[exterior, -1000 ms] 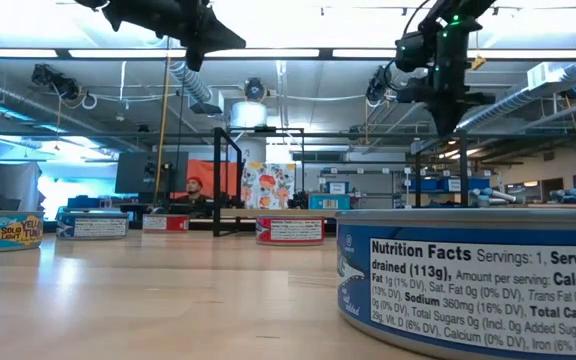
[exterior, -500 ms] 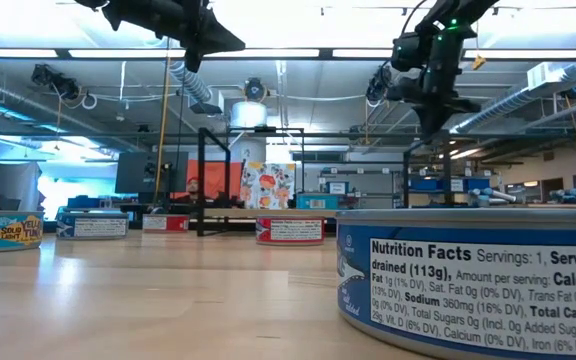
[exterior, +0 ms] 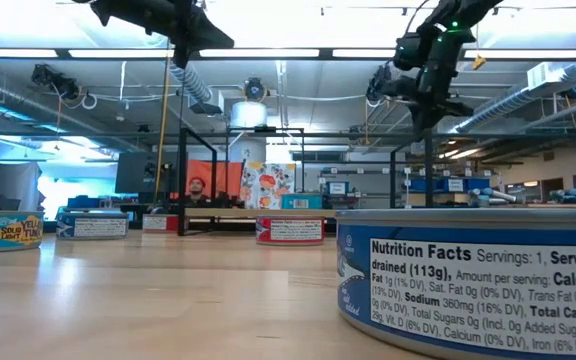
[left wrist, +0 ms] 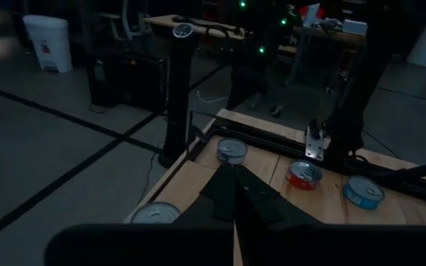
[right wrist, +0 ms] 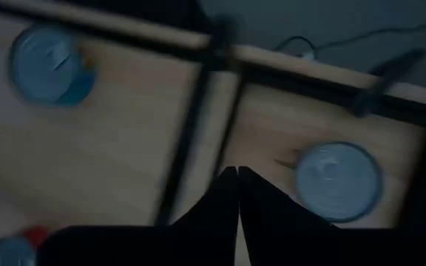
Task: Stack canned seafood by type on shelf
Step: Adjust the red tuna can
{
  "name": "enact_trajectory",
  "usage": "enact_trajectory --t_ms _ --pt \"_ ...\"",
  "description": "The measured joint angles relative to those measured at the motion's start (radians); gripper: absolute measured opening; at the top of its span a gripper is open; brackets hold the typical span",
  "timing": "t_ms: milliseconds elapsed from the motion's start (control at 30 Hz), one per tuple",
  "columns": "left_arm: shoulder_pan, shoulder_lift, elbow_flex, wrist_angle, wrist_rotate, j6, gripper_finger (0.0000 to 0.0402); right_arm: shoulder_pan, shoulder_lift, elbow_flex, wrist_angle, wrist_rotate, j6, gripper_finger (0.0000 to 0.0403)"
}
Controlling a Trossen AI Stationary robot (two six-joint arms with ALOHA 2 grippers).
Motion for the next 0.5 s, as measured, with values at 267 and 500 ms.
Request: enact_trajectory --t_ms 267,500 --pt "0.019 -0.036 0.0 -0.035 -0.001 -0.002 0.0 -0.193 0.079 0.0 -0.03 -0.025 0.065 0.0058" --pt "0.019 -0.041 0.0 -0.037 0.0 -0.035 0.0 -0.255 0.15 0.005 -0.016 -0.083 0.166 0.0081"
